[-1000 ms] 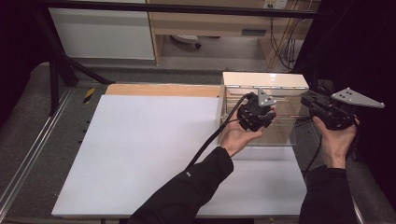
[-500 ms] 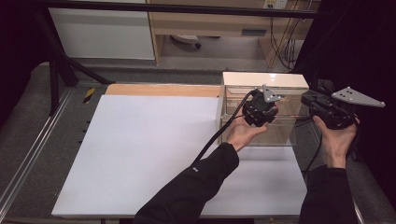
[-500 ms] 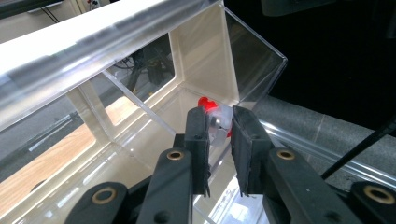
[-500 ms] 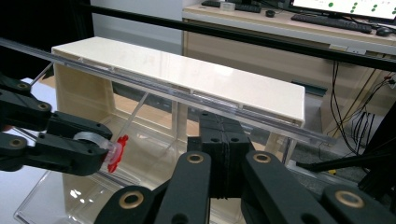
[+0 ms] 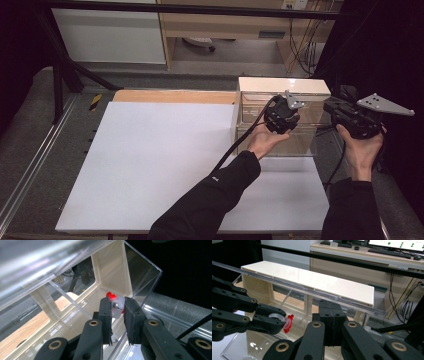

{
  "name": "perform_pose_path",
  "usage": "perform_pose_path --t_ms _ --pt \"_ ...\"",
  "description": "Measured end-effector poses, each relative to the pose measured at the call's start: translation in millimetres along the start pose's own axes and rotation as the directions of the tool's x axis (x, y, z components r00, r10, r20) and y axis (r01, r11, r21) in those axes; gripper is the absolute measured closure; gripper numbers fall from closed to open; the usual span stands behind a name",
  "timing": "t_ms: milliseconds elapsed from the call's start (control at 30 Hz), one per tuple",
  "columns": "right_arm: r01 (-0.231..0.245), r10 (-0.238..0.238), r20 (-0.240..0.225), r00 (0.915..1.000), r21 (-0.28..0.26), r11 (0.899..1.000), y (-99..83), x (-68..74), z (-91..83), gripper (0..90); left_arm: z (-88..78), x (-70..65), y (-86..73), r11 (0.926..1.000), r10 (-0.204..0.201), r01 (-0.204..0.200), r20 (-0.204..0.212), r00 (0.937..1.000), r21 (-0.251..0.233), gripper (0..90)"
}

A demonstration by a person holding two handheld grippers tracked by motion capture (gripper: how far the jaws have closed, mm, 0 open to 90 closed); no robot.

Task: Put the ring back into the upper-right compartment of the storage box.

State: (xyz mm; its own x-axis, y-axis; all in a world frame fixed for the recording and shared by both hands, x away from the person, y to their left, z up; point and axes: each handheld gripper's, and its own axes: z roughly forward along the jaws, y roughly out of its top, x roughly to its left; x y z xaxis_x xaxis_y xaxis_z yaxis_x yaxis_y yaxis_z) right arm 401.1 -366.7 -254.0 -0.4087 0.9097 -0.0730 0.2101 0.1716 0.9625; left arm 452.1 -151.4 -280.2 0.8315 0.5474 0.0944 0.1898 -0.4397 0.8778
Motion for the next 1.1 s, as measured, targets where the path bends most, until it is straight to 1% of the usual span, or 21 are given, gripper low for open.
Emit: perform_pose_path --t_ms 167,267,333,400,433,500,567,633,733,767,800,867,967,1033,1100 --pt "0.001 -0.001 -0.001 1.0000 0.001 1.000 0.2 -0.9 -0.6 90.0 1.3 -0.3 -0.5 1.0000 0.000 0.000 0.011 0.9999 0.001 75.2" --pt "-0.001 0.001 0.003 1.0000 0.005 1.000 1.0 -0.8 -0.6 90.0 -1.7 -0.9 0.5 1.0000 0.002 -0.002 0.023 0.9997 0.005 69.1" --pt "-0.003 0.003 0.002 1.0000 0.004 1.000 1.7 -0.5 -0.3 90.0 -5.4 -2.4 1.3 0.9999 0.012 -0.012 0.024 0.9996 0.012 65.8" --pt "0.000 0.000 0.004 1.0000 0.004 1.000 2.1 -0.2 0.0 90.0 -10.0 -4.1 2.1 0.9995 0.025 -0.025 0.016 0.9996 0.021 62.4" --pt "-0.001 0.001 0.003 1.0000 0.003 1.000 2.2 -0.1 0.0 90.0 -12.5 -4.7 2.1 0.9994 0.026 -0.026 0.020 0.9995 0.021 61.2" --pt "-0.004 0.004 0.003 1.0000 0.000 1.000 1.9 0.1 0.2 90.0 -18.6 -6.3 0.6 0.9995 0.027 -0.027 0.028 0.9993 0.016 58.8" --pt "-0.007 0.007 0.003 1.0000 0.001 1.000 1.8 0.3 0.1 90.0 -25.0 -8.0 -0.8 0.9993 0.025 -0.027 0.043 0.9988 0.027 56.4" --pt "-0.006 0.006 0.005 1.0000 0.001 1.000 2.2 0.6 -0.2 90.0 -32.8 -9.4 -2.6 0.9994 0.022 -0.023 0.056 0.9982 0.024 54.3" --pt "-0.006 0.006 0.007 1.0000 0.003 1.000 2.6 1.4 -0.8 90.0 -45.2 -11.3 -5.3 0.9992 0.030 -0.031 0.057 0.9979 0.026 50.0" --pt "-0.005 0.005 0.008 1.0000 0.001 1.000 2.7 1.5 -1.1 90.0 -49.0 -11.5 -7.0 0.9989 0.029 -0.031 0.062 0.9977 0.033 48.4" --pt "-0.005 0.005 0.009 0.9999 0.001 1.000 2.7 1.2 -1.3 90.0 -52.9 -11.6 -8.8 0.9985 0.033 -0.036 0.058 0.9978 0.042 46.8" --pt "-0.009 0.009 0.011 0.9999 0.002 1.000 3.0 1.3 -1.8 90.0 -60.8 -10.2 -13.0 0.9982 0.032 -0.035 0.056 0.9979 0.049 44.1" --pt "-0.010 0.010 0.011 0.9999 0.004 1.000 2.7 1.8 -1.8 90.0 -72.8 -4.9 -21.6 0.9989 0.013 -0.016 0.064 0.9979 0.045 40.2" --pt "-0.010 0.010 0.011 0.9999 0.005 1.000 2.7 2.1 -1.4 90.0 -79.6 -1.3 -28.1 0.9986 0.000 -0.003 0.072 0.9974 0.053 37.4" --pt "-0.004 0.004 0.012 0.9999 0.007 1.000 2.8 2.5 -0.8 90.0 -87.0 1.5 -34.1 0.9986 0.002 -0.006 0.068 0.9977 0.053 35.8"
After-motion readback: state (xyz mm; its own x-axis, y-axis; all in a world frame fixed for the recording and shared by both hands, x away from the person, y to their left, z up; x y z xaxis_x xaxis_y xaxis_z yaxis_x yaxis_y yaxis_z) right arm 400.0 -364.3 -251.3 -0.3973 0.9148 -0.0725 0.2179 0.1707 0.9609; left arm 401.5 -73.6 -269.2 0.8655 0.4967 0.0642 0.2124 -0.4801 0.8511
